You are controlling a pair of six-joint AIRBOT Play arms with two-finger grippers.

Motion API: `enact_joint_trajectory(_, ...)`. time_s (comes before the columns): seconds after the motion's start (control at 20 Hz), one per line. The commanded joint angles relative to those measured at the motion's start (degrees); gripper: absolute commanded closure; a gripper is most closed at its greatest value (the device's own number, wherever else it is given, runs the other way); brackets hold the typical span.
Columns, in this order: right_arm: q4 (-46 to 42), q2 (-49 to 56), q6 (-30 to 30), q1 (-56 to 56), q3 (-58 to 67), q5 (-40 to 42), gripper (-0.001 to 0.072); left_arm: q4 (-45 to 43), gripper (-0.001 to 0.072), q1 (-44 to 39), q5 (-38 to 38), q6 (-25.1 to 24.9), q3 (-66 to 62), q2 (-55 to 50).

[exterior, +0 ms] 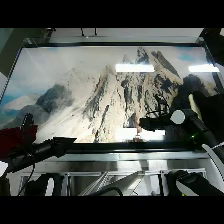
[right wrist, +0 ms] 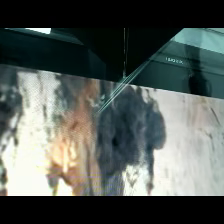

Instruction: Fold the shirts.

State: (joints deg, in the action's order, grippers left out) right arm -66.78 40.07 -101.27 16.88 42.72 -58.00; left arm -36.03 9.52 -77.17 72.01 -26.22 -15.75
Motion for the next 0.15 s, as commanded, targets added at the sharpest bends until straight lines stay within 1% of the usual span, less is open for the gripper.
enact_joint_trajectory(0.0, 0.0, -0.04, 0.0, 0.15, -0.11, 0.13, 0.0689, 0.04, 0.069, 0.04, -0.94, 0.07, 0.11, 0.26)
enact_joint_trajectory(0.1, 0.0, -0.04, 0.0, 0.15, -0.11, 0.13, 0.0689, 0.04, 0.069, 0.04, -0.92, 0.04, 0.11, 0.26)
